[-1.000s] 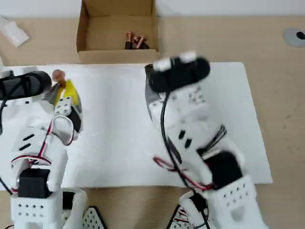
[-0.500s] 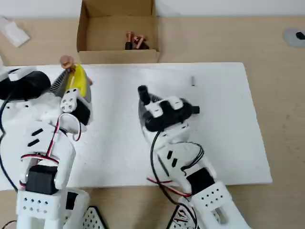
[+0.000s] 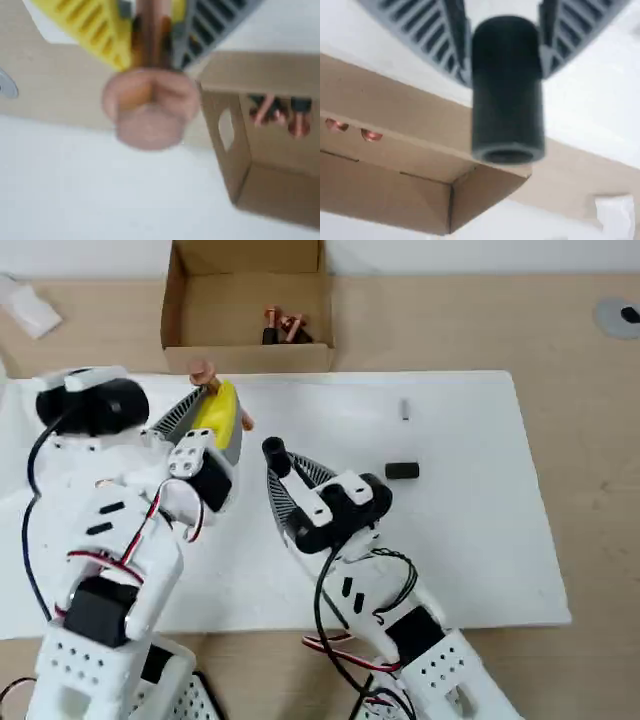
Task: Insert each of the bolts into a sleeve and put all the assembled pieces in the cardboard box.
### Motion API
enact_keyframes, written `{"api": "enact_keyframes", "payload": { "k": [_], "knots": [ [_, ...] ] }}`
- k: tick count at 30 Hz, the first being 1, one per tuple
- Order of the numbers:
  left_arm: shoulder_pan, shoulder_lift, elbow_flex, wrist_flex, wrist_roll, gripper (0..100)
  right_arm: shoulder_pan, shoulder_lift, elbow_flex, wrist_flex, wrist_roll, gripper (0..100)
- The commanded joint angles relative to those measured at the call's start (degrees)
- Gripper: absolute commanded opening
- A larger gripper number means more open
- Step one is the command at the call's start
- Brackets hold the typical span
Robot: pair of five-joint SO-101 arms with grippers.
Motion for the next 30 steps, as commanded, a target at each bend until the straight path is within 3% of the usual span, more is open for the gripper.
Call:
{"api": "enact_keyframes", "payload": {
  "k": [1, 5, 23, 30],
  "knots": [
    [0.88, 1.45, -4.04, -0.26, 1.14, 0, -0.92, -1.45, -0.40, -1.58, -0.88, 0.9],
    [2.37, 3.74, -4.04, -0.35, 1.14, 0, -1.54, -1.27, -0.48, -1.49, -4.75, 0.9],
    [3.69, 5.23, -5.19, 0.26, 0.70, 0, -2.24, -1.10, -0.13, -1.41, -4.92, 0.9],
    [4.04, 5.32, -12.31, 8.44, -0.70, 0, -2.24, -1.01, -0.13, -1.41, -4.92, 0.9]
  ]
}}
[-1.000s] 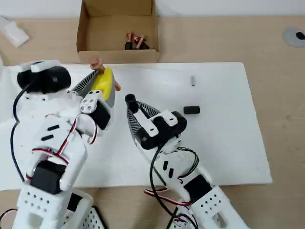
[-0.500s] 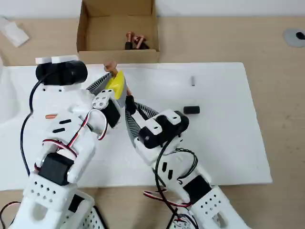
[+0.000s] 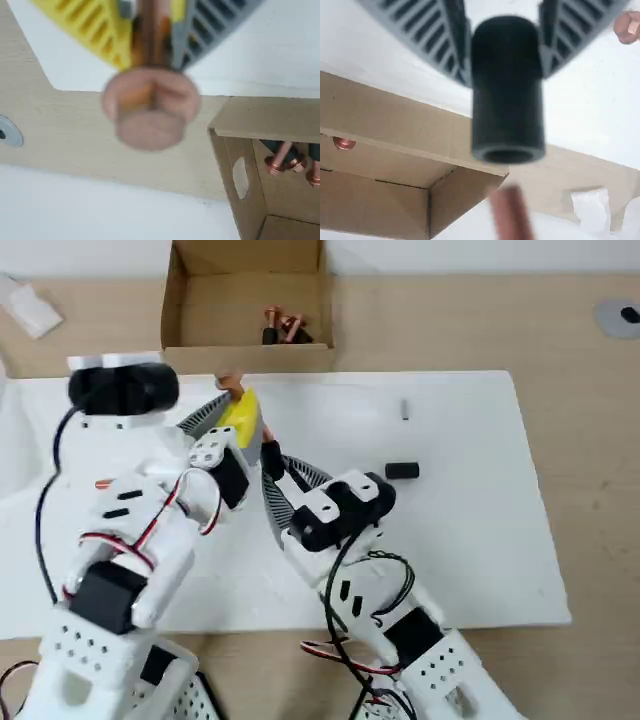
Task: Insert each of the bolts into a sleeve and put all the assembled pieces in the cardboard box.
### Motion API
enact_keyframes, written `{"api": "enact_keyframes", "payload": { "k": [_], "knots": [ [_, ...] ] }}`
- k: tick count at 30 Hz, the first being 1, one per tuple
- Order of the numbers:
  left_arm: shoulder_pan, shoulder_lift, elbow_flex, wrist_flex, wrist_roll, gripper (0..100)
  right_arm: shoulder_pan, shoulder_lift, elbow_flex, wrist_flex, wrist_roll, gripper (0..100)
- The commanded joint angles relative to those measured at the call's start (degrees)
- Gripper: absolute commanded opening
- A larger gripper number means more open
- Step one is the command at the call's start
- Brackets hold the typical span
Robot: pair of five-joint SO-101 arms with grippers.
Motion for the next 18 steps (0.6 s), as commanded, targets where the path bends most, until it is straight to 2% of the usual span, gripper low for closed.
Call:
{"api": "enact_keyframes", "payload": {
  "k": [1, 12, 18],
  "knots": [
    [0.62, -0.04, -6.42, 2.11, -1.05, 0, -0.66, -0.84, -0.13, -1.41, -0.26, 0.9],
    [0.88, 0.31, -8.35, 6.51, -1.05, 1, -0.57, -0.84, -0.13, -1.41, -0.26, 0.9],
    [0.97, 5.32, -8.97, 7.12, -1.05, 0, -0.57, -0.92, -0.13, -1.41, -0.26, 0.9]
  ]
}}
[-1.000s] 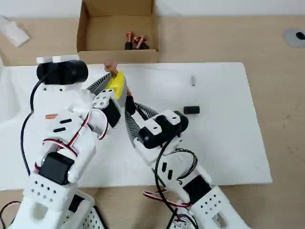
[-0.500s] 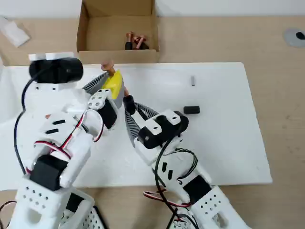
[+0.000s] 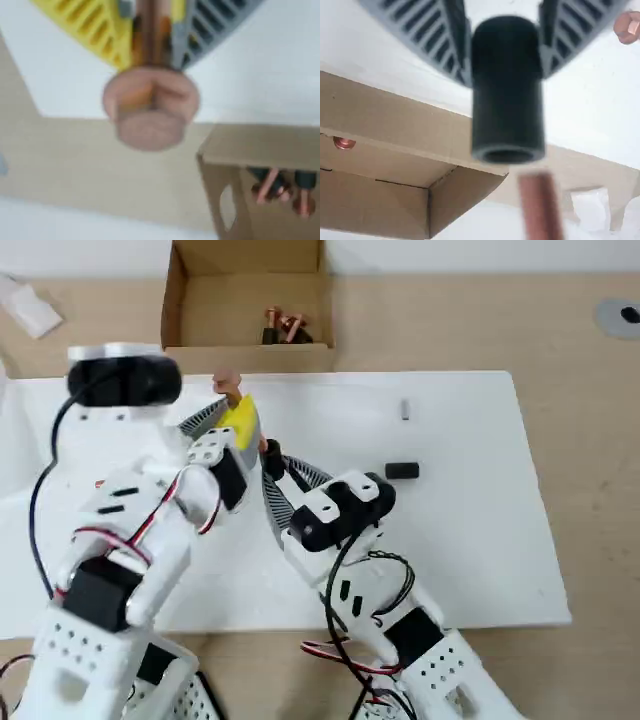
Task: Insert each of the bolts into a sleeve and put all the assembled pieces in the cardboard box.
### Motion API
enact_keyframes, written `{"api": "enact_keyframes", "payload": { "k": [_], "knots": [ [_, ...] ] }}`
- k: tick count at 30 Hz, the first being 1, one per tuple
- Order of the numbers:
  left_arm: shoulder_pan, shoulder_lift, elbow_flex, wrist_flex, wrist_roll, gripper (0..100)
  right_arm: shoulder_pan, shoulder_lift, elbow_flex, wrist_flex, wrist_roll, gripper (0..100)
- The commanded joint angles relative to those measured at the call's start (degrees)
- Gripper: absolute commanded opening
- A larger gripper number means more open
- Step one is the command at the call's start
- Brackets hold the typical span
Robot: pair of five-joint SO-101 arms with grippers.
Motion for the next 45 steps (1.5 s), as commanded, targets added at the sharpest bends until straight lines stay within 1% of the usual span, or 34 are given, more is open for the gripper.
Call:
{"api": "enact_keyframes", "payload": {
  "k": [1, 6, 12, 14, 19, 22, 26, 30, 35, 41, 45],
  "knots": [
    [0.97, 2.33, -5.19, 0.26, -0.44, 0, -0.57, -0.92, -0.13, -1.41, -0.26, 0.9],
    [0.97, 4.53, -7.82, 0.26, -0.44, 0, -0.57, -1.10, -0.13, -1.41, -0.26, 0.9],
    [1.14, 4.79, -7.47, 0.26, -0.53, 0, -0.57, -1.10, -0.13, -1.41, -0.26, 0.9],
    [2.55, 4.79, -7.38, 0.53, -0.62, 0, -0.57, -1.10, -0.13, -1.41, -0.26, 0.9],
    [6.15, 4.79, -6.95, 4.31, -0.62, 0, -0.57, -1.10, -0.13, -1.41, -0.26, 0.9],
    [5.63, 4.44, -6.77, 5.27, -0.62, 1, -0.57, -1.01, -0.13, -1.41, -0.26, 0.9],
    [0.18, 4.44, -7.82, 4.92, -0.62, 1, -0.57, -1.10, -0.13, -1.41, -0.26, 0.9],
    [-3.25, 4.44, -8.88, 4.04, -0.62, 1, -0.57, -1.01, -0.13, -1.41, -0.26, 0.9],
    [-3.16, 4.44, -9.32, 3.78, -0.35, 1, -0.57, -0.92, -0.13, -1.41, -0.44, 0.9],
    [0.97, 4.70, -9.32, 3.43, -0.26, 1, -0.57, -0.84, -0.13, -1.41, -0.44, 0.9],
    [1.14, 4.79, -9.49, 2.20, -0.53, 1, -0.57, -0.84, -0.04, -1.41, -0.35, 0.9]
  ]
}}
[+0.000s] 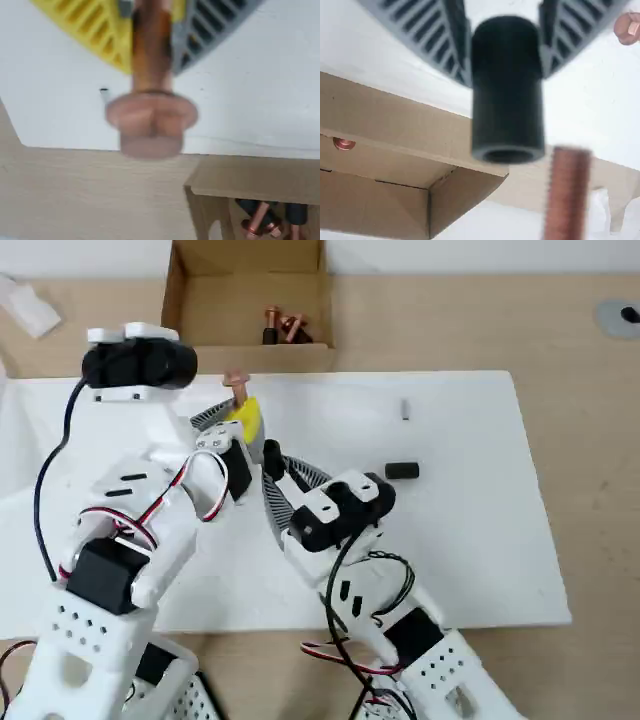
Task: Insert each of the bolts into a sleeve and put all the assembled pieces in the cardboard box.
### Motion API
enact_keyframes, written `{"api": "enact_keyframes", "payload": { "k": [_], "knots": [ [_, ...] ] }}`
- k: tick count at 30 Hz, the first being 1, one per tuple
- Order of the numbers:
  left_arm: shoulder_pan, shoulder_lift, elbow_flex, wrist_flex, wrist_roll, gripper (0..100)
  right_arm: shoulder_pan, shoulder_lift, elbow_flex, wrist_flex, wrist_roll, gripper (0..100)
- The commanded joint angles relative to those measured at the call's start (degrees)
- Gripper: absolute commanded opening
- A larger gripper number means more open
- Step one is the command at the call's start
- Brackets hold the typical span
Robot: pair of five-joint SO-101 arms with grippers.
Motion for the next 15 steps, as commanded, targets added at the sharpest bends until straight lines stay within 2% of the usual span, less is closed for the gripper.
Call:
{"api": "enact_keyframes", "payload": {
  "k": [1, 9, 15],
  "knots": [
    [0.79, 0.13, -3.87, -2.99, -0.53, 1, -0.48, -0.75, -0.22, -1.41, -0.35, 0.9],
    [0.70, 0.13, -3.87, -3.69, -0.70, 1, -0.48, -0.75, -0.22, -1.41, -0.44, 0.9],
    [0.70, 0.22, -1.58, -8.09, -2.46, 1, -0.48, -0.84, -0.22, -1.32, -0.44, 0.9]
  ]
}}
